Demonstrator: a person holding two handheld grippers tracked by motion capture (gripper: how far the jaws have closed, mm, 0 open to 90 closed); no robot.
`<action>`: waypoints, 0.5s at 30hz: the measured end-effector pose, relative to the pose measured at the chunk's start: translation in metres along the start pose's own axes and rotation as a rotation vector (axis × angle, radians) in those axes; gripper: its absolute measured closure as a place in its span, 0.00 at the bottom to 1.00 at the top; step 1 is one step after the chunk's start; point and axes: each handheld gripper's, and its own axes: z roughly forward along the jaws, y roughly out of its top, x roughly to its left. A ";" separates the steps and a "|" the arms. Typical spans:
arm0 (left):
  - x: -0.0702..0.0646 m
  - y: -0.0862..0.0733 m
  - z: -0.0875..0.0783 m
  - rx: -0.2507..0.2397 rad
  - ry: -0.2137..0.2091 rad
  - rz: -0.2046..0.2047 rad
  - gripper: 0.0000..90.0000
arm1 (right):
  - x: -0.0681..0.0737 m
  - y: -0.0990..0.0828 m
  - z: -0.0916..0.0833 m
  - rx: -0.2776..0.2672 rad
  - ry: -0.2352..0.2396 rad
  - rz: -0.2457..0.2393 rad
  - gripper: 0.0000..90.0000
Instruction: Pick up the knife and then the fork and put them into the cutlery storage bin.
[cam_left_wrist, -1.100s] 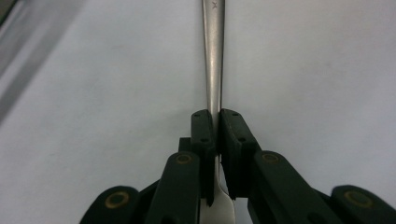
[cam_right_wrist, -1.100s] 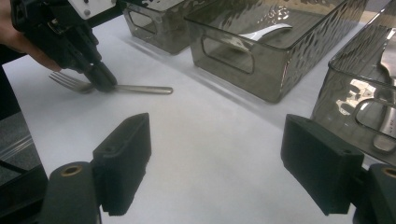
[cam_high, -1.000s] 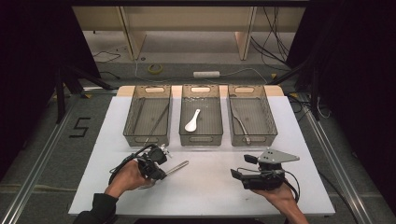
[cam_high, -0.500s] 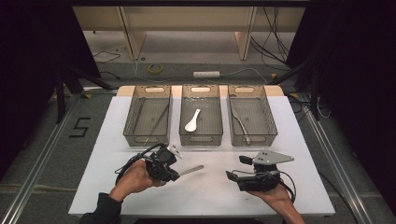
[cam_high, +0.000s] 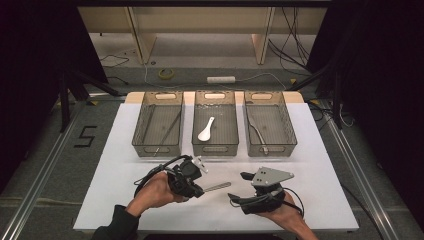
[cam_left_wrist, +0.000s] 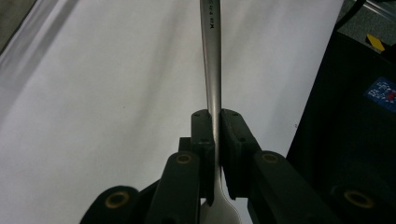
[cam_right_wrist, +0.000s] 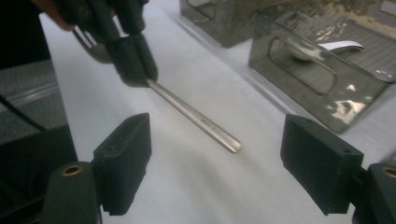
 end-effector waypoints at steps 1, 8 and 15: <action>-0.001 0.002 0.000 0.001 0.000 0.008 0.93 | 0.002 0.000 0.002 0.006 0.005 -0.015 0.29; -0.009 0.011 0.003 0.001 -0.032 0.029 0.93 | 0.014 0.002 0.013 0.057 0.001 -0.127 0.32; -0.016 0.019 0.008 0.024 -0.064 0.055 0.93 | 0.024 0.001 0.027 0.111 -0.003 -0.233 0.42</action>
